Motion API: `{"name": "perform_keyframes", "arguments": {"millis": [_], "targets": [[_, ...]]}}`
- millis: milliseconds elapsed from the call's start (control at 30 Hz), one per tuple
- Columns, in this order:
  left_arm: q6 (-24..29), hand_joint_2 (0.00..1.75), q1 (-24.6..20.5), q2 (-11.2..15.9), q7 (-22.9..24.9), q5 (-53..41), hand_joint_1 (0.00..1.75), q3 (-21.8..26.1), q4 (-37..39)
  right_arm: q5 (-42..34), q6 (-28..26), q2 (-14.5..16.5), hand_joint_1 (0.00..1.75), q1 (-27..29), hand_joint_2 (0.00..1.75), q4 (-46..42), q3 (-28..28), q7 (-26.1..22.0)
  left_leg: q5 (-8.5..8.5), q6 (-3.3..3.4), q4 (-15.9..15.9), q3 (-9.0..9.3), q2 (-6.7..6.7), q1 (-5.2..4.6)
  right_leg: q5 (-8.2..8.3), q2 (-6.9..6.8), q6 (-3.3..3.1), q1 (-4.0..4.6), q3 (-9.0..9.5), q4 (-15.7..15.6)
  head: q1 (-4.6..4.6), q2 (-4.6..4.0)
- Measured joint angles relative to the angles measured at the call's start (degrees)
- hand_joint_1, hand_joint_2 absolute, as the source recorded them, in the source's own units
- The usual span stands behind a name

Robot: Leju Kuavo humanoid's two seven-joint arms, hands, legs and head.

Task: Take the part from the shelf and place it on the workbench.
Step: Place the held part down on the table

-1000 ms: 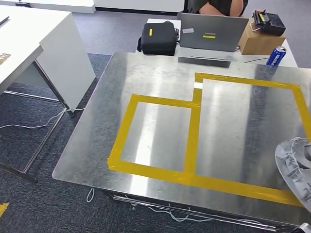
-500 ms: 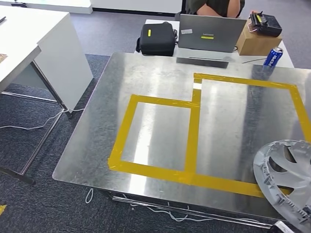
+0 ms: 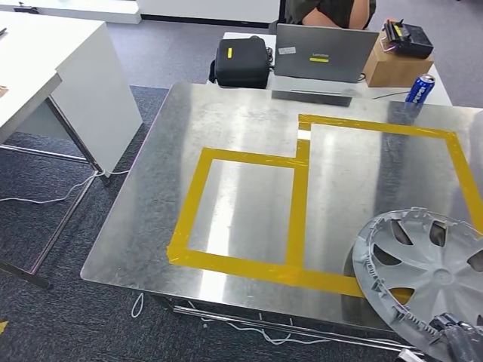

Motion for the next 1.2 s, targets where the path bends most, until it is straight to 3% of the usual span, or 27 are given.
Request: {"name": "perform_keyframes", "arguments": {"millis": [233,433,567,733,900,1033,1133,1200], "targets": [[0.1,1.75,-0.2,0.0,0.5,0.0,0.0,-0.7,0.0,-11.6,-6.1,-7.9,1.75,0.9,1.75,1.0,9.7,8.8,-0.09,0.14,0.0,0.23,0.03,0.02,0.0,0.02,0.02,0.04,-0.01,-0.1,0.0,0.0],[0.2,1.75,-0.5,0.0,0.6,0.2,0.0,-1.4,0.0,-22.0,-19.6,-18.9,1.75,1.2,1.75,2.3,21.2,18.1,-0.13,0.22,0.0,0.4,0.05,0.08,-0.02,-0.03,0.05,0.13,0.21,-0.4,0.0,0.0],[0.2,1.75,-0.5,0.0,0.5,0.4,0.0,-1.5,0.0,-28.2,-26.1,-24.7,1.75,3.2,1.75,2.9,23.7,19.3,-0.15,0.25,0.0,0.62,0.01,0.24,-0.02,-0.11,0.07,0.3,0.52,-0.6,-0.01,0.0],[0.2,1.75,-0.3,0.0,0.6,0.9,0.0,-1.5,0.0,-32.4,-29.5,-27.5,1.75,6.4,1.75,4.0,22.5,18.5,-0.19,0.31,0.0,0.67,-0.25,0.34,-0.1,-0.4,0.16,0.43,0.81,-0.9,0.0,0.0],[0.0,1.75,0.1,0.0,0.3,1.0,0.0,-1.5,0.0,-31.3,-26.3,-26.3,1.75,9.4,1.75,5.6,17.1,15.7,-0.24,0.4,0.0,0.72,-0.52,0.36,-0.13,-0.65,0.18,0.49,1.12,-1.2,0.02,0.0],[0.0,1.75,0.7,0.0,0.0,1.0,0.0,-1.5,0.0,-19.4,-9.1,-17.5,1.75,8.6,1.75,6.6,5.6,7.0,-0.33,0.47,0.0,0.75,-0.46,0.39,-0.12,-0.57,0.19,0.53,1.21,-1.3,0.04,0.0],[0.0,1.75,0.9,0.0,0.0,1.0,0.0,-1.5,0.0,-16.4,-5.2,-15.0,1.75,7.9,1.75,6.7,2.6,4.7,-0.37,0.48,0.0,0.77,-0.41,0.37,-0.11,-0.52,0.19,0.52,1.2,-1.4,0.05,0.0],[-0.2,1.75,1.0,0.0,-0.2,1.0,0.0,-1.4,0.0,-9.5,2.7,-7.0,0.87,4.7,1.75,6.7,-7.6,-2.2,-0.44,0.56,0.0,0.86,-0.37,0.32,-0.16,-0.44,0.26,0.46,1.31,-1.4,0.04,0.0]]}}
